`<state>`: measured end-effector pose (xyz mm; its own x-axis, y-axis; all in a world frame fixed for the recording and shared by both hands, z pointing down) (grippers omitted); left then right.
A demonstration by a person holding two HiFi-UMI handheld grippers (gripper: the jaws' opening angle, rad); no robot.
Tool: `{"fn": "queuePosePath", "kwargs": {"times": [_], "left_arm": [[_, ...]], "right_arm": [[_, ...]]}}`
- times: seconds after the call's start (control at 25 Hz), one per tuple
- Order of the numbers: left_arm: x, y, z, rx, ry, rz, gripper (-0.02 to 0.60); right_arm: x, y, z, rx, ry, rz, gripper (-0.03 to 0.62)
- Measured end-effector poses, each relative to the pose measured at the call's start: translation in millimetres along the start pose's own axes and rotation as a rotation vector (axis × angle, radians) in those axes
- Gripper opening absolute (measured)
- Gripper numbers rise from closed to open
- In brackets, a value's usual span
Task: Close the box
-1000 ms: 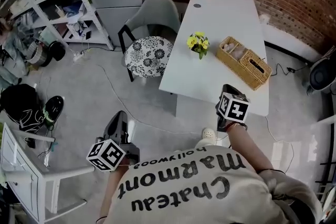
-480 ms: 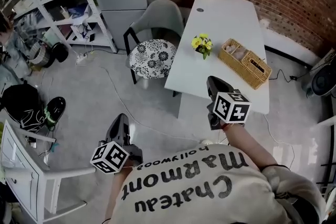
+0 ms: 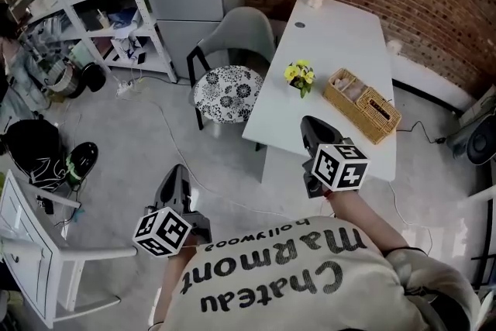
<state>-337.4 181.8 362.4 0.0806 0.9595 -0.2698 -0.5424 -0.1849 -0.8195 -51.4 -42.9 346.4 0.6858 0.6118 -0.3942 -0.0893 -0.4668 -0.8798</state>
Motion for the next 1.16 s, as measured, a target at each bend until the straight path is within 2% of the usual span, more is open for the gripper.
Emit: {"fn": "queuePosePath", "kwargs": {"times": [0.72,1.16], "left_arm": [[-14.0,-10.3,-42.4,0.060,0.134,-0.050,0.000],[-36.5,-16.1,-57.4,0.038,0.147,-0.058,0.000]], "right_arm": [[-11.2,21.7,-68.1,0.064,0.052,0.095,0.003],[-17.2,21.5,-95.4,0.059,0.067,0.085,0.003]]}}
Point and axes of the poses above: the fingertips, and each gripper's own axes: x backward along the fingers, z to its left, y out of its top, the point moved 7 cm from there along x, backward along the fingers, and after that the axes turned 9 degrees about z, right-handed, at the moved point
